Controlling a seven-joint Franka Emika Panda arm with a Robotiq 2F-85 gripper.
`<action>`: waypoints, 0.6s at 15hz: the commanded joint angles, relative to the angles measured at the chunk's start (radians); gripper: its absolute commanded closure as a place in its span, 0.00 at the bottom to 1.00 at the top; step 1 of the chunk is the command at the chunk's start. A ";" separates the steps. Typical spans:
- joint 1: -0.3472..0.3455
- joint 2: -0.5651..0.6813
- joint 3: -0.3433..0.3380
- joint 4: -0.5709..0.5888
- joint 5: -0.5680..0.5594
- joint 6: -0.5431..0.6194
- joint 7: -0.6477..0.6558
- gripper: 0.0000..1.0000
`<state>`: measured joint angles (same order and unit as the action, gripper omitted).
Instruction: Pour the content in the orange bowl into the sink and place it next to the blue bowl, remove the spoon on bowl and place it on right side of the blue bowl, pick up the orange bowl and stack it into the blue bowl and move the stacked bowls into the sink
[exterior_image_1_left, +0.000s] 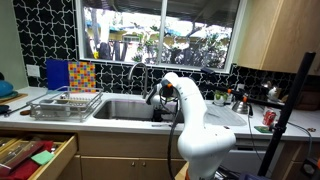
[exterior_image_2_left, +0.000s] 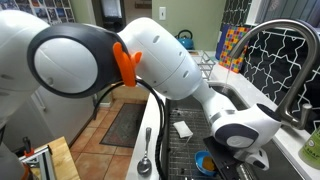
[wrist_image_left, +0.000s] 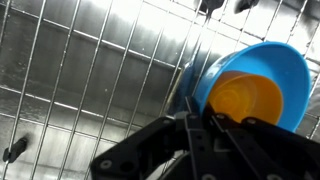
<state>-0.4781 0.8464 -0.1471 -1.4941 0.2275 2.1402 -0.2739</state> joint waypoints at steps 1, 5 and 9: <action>-0.018 0.032 0.012 0.042 0.005 -0.021 0.029 0.67; -0.012 -0.012 0.006 0.029 0.008 -0.042 0.072 0.40; 0.003 -0.114 -0.006 0.001 0.006 -0.089 0.132 0.09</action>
<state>-0.4797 0.8191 -0.1471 -1.4639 0.2275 2.1145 -0.1915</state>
